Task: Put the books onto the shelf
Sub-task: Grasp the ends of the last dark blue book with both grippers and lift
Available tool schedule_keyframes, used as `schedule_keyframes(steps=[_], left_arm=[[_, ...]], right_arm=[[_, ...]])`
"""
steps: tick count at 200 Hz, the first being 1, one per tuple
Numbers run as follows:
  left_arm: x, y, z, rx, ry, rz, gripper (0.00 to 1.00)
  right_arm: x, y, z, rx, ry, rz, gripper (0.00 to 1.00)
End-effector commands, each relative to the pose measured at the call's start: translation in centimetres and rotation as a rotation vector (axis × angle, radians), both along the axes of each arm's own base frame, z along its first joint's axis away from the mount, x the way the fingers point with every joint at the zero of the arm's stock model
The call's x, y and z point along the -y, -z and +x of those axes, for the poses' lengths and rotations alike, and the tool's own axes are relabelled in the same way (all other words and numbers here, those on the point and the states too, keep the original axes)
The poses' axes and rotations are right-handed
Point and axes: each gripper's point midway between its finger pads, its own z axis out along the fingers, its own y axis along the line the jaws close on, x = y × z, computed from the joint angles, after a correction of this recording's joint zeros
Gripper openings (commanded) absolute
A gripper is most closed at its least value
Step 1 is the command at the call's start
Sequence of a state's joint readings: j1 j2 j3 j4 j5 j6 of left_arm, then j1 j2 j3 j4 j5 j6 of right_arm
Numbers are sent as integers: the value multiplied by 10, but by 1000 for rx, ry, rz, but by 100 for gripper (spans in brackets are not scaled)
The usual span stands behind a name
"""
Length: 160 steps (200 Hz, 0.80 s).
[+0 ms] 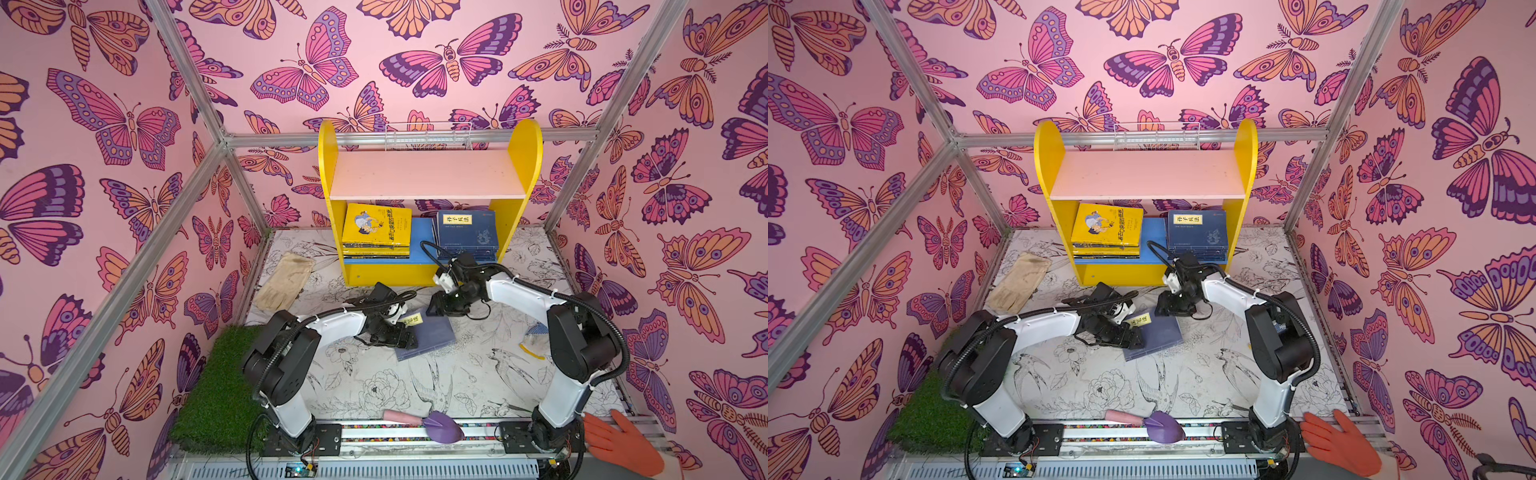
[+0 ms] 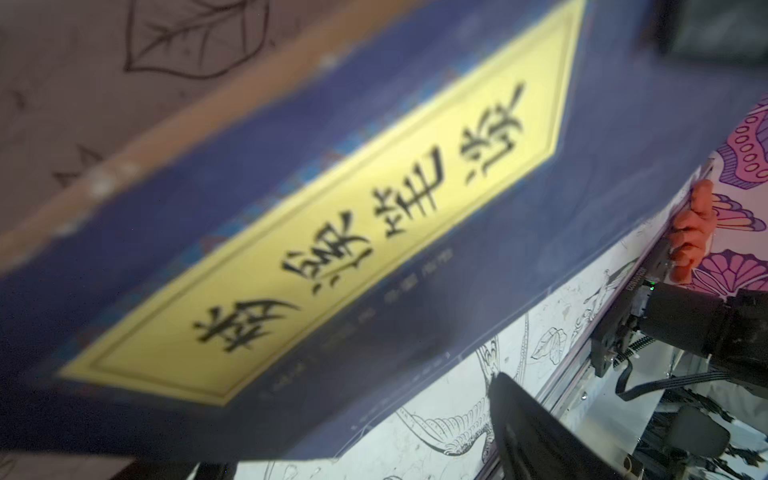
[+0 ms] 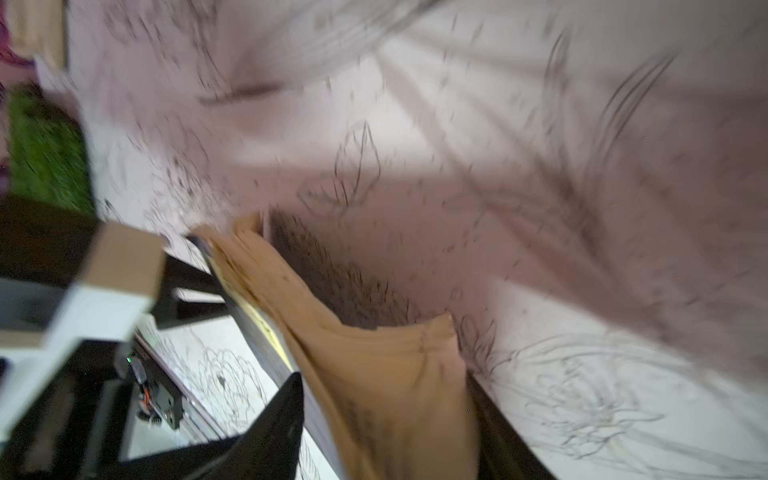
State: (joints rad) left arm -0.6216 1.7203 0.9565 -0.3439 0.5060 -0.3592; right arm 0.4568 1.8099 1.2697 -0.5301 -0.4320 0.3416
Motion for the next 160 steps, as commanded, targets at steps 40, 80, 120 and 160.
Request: schedule_keyframes(steps=[40,80,120,160], left_arm=[[-8,20,8,17,-8,75,89],[-10,25,10,11,-15,90,88],[-10,25,7,7,-8,88,84],[-8,24,6,-3,-1,72,84]], right_arm=[[38,26,-6,3,134,-149,59],[73,36,-21,-1,199,-244,60],[62,49,-64,-98,101,-131,59],[41,51,-72,-130,51,-3,57]])
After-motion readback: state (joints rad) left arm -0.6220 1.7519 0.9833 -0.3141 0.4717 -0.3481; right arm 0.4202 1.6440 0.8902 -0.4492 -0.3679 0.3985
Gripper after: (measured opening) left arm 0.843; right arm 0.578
